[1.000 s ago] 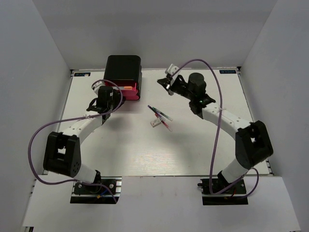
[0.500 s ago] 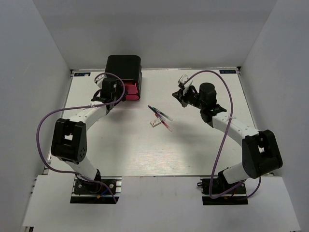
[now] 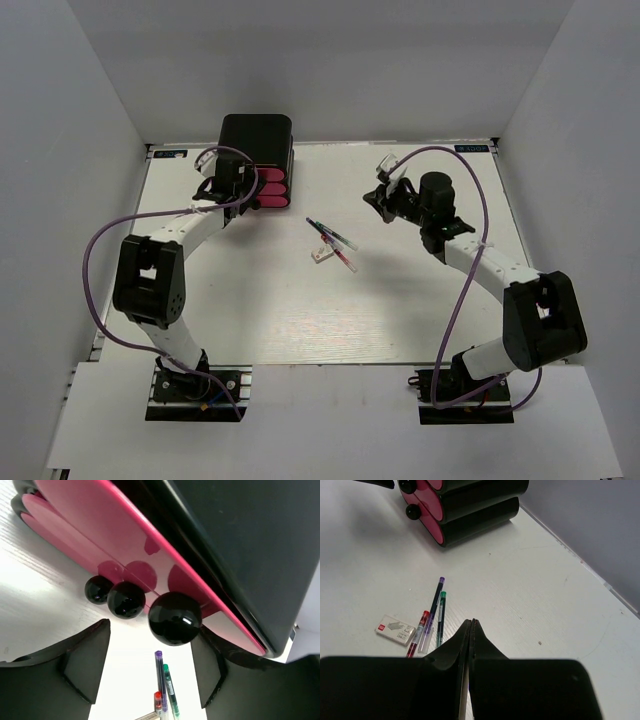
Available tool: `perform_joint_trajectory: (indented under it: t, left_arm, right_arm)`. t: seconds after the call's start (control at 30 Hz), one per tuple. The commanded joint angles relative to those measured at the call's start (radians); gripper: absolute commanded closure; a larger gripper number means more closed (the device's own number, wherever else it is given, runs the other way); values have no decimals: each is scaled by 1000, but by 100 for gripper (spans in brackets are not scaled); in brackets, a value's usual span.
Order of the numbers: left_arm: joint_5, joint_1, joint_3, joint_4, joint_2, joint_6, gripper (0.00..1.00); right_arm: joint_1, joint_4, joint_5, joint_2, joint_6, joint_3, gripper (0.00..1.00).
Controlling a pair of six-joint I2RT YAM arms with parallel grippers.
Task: Sort the stationery into containers
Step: Close the drawer in the storage box.
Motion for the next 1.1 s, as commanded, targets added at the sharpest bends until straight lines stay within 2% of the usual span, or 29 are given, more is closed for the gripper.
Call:
perform_joint_trajectory:
  t: [0.0,0.37,0.43,0.57,0.67,0.77,0.87,0.9,1.07]
  left_arm:
    - [-40,7,54,-22,-4,-33,25]
    - [-59,7,84,-45,16,-53,22]
    - [-34,7,63,-35,3,-41,27]
    - [15,7,-29,5,-51,-19,53]
    - [27,7,-107,39,-82,-19,59]
    - [50,7,-111,39,-61,28,59]
    - [61,7,-69,28,-31,76,53]
    - [61,7,-55,28,-18,76,46]
    - [39,7,-35,51,2,150,42]
  right_arm:
    - [-8,14,-24,-36,15,-10,100]
    - [-23,5,-30,-45,15,-19,100]
    - [-25,-3,-35,-48,14,-24,100]
    - [-23,-6,-38,-52,6,-40,100]
    - [-23,-1,-38,-55,4,-53,100]
    - [-28,5,-39,-57,4,-62,100]
    - [-28,5,-38,-60,0,-65,100]
    - [-26,5,-38,-62,0,-68,100]
    - [-32,14,-30,-65,-2,-83,100]
